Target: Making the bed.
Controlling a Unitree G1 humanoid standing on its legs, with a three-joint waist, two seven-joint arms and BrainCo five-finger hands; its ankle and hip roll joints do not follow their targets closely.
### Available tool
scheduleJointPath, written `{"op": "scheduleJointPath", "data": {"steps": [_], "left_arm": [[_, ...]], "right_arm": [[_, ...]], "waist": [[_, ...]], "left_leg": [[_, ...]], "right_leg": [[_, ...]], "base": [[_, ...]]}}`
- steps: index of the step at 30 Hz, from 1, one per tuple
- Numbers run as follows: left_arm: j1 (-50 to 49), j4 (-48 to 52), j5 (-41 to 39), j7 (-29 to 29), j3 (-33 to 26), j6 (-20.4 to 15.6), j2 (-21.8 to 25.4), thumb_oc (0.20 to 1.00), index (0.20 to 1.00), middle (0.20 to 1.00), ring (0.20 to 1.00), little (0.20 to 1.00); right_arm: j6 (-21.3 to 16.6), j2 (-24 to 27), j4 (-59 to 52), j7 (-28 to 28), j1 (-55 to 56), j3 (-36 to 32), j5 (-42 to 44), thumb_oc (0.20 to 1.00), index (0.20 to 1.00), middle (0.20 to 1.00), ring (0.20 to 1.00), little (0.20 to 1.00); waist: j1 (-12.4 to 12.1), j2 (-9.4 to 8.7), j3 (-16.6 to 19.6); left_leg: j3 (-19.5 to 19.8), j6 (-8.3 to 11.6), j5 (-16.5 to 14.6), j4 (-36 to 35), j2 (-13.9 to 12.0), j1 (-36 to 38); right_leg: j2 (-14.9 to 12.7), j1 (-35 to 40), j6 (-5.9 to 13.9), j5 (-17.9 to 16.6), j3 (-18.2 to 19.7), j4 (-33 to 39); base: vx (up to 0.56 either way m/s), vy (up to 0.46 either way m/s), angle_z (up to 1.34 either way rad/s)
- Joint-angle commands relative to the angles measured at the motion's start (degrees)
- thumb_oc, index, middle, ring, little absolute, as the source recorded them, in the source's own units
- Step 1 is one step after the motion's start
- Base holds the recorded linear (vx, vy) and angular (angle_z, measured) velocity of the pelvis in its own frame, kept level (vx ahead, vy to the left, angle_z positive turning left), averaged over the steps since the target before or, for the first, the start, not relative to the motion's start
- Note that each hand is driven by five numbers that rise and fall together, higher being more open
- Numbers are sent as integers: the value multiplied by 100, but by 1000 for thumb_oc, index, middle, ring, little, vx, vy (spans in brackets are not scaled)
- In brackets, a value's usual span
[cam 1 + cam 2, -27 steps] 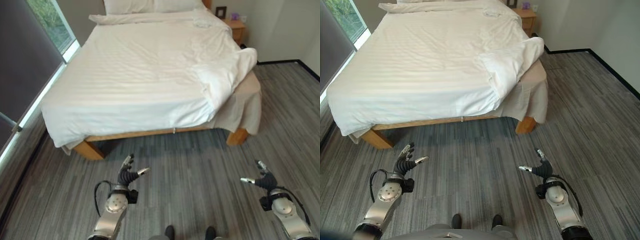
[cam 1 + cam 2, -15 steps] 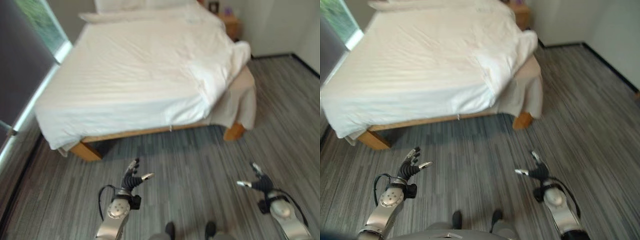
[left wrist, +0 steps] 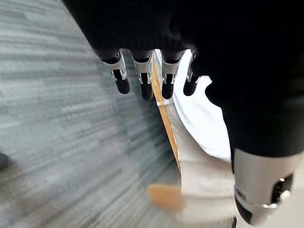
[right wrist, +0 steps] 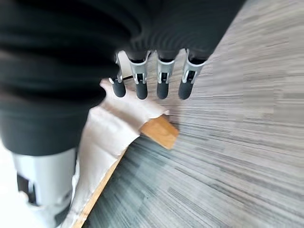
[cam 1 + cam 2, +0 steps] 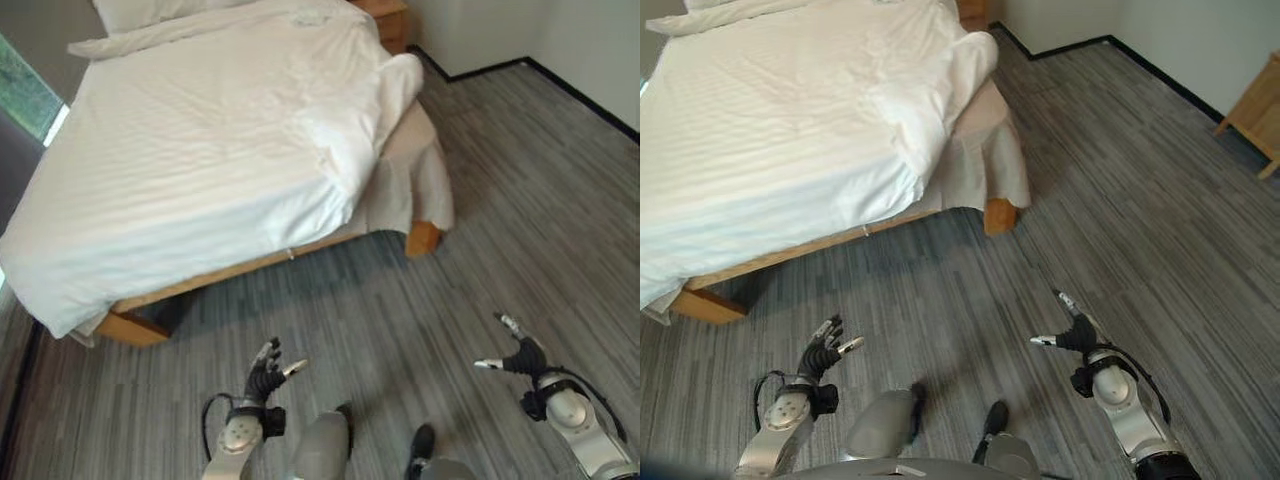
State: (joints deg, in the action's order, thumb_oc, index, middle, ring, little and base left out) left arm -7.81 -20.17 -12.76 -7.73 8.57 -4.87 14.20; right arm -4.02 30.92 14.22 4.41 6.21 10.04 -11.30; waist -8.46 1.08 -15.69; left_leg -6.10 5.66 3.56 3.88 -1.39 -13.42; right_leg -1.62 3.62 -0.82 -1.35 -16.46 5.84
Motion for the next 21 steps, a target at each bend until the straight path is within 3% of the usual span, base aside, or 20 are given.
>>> {"op": "scheduleJointPath", "data": {"steps": [1, 5, 7, 9, 11, 13, 14, 15, 16, 18, 19, 21], "left_arm": [[118, 214, -20, -146, 28, -230, 90, 1000, 1000, 1000, 1000, 1000], [269, 178, -45, -244, 41, -182, 91, 1000, 1000, 1000, 1000, 1000], [232, 196, -72, -288, -9, -173, 193, 1000, 1000, 1000, 1000, 1000], [196, 218, -43, -271, 1, -140, 246, 1000, 1000, 1000, 1000, 1000], [224, 243, 11, -301, 15, -82, 382, 1000, 1000, 1000, 1000, 1000], [295, 310, 50, -326, 66, -37, 473, 1000, 1000, 1000, 1000, 1000], [334, 468, 49, -377, 69, -16, 558, 1000, 1000, 1000, 1000, 1000], [335, 470, 48, -377, 68, -14, 556, 1000, 1000, 1000, 1000, 1000], [417, 489, 47, -437, 61, -1, 599, 1000, 1000, 1000, 1000, 1000], [568, 524, 57, -514, 52, 0, 644, 1000, 1000, 1000, 1000, 1000], [644, 754, 11, -586, -50, -18, 707, 1000, 1000, 1000, 1000, 1000], [685, 804, 16, -586, -129, -46, 731, 1000, 1000, 1000, 1000, 1000]], "right_arm": [[-297, 203, -381, 96, -238, -16, -42, 1000, 1000, 1000, 1000, 1000], [-247, 146, -278, 149, -371, 42, -13, 1000, 1000, 1000, 1000, 1000], [-195, -39, -202, 84, -457, 293, -315, 1000, 1000, 1000, 1000, 1000], [-182, -132, -224, 67, -457, 353, -383, 1000, 1000, 1000, 1000, 1000], [-174, -225, -243, 71, -510, 414, -435, 1000, 1000, 1000, 1000, 1000], [-153, -252, -365, 73, -531, 403, -514, 1000, 1000, 1000, 1000, 1000], [-125, -250, -496, 54, -468, 329, -489, 1000, 1000, 1000, 1000, 1000], [-123, -248, -498, 53, -470, 327, -489, 1000, 1000, 1000, 1000, 1000], [-97, -231, -529, 112, -507, 282, -509, 1000, 1000, 1000, 1000, 1000], [-37, -254, -553, 177, -494, 180, -501, 1000, 1000, 1000, 1000, 1000], [2, -264, -675, 183, -377, 19, -414, 1000, 1000, 1000, 1000, 1000], [22, -270, -613, 147, -232, -72, -271, 1000, 1000, 1000, 1000, 1000]], "waist": [[-285, 49, 27], [-361, -1, 108], [-495, -285, 382], [-564, -434, 418], [-615, -685, 402], [-570, -757, 366], [-427, -646, 319], [-435, -624, 328], [-332, -502, 267], [-216, -396, 197], [-52, -361, 88], [69, -402, 49]], "left_leg": [[-485, -15, 628, -337, -110, -143], [-907, 2, 862, -680, -319, -268], [-732, -225, 884, -750, -286, -39], [-738, -292, 835, -750, -233, 50], [-717, -523, 560, -671, 11, 281], [-698, -722, 316, -651, 136, 522], [-572, -803, 119, -688, 120, 885], [-575, -800, 134, -693, 95, 874], [-501, -805, 22, -729, 19, 1074], [-345, -738, -94, -775, -40, 1267], [-77, -610, -181, -832, -63, 1461], [179, -439, -268, -876, -112, 1586]], "right_leg": [[-70, 839, 653, 927, 172, -84], [-45, 1143, 716, 1070, 193, -84], [-174, 1392, 838, 1220, 293, -326], [-274, 1393, 908, 1199, 320, -523], [-553, 1260, 1214, 710, 348, -1378], [-826, 815, 1582, -243, 355, -2648], [-940, 404, 1582, -847, 351, -3472], [-914, 394, 1582, -877, 357, -3450], [-1060, 73, 1582, -872, 221, -3713], [-1339, -291, 1497, -650, -53, -3467], [-1306, -562, 1360, -286, -155, -2797], [-1198, -570, 1291, -122, -85, -1705]], "base": [[452, 48, -39], [409, 66, -21], [590, 123, -9], [352, 76, -43], [366, 139, -55], [385, 205, 15], [407, 190, 29], [442, 186, 52], [294, 85, 73], [500, 17, 80], [517, -92, 64], [421, -157, 92]]}}
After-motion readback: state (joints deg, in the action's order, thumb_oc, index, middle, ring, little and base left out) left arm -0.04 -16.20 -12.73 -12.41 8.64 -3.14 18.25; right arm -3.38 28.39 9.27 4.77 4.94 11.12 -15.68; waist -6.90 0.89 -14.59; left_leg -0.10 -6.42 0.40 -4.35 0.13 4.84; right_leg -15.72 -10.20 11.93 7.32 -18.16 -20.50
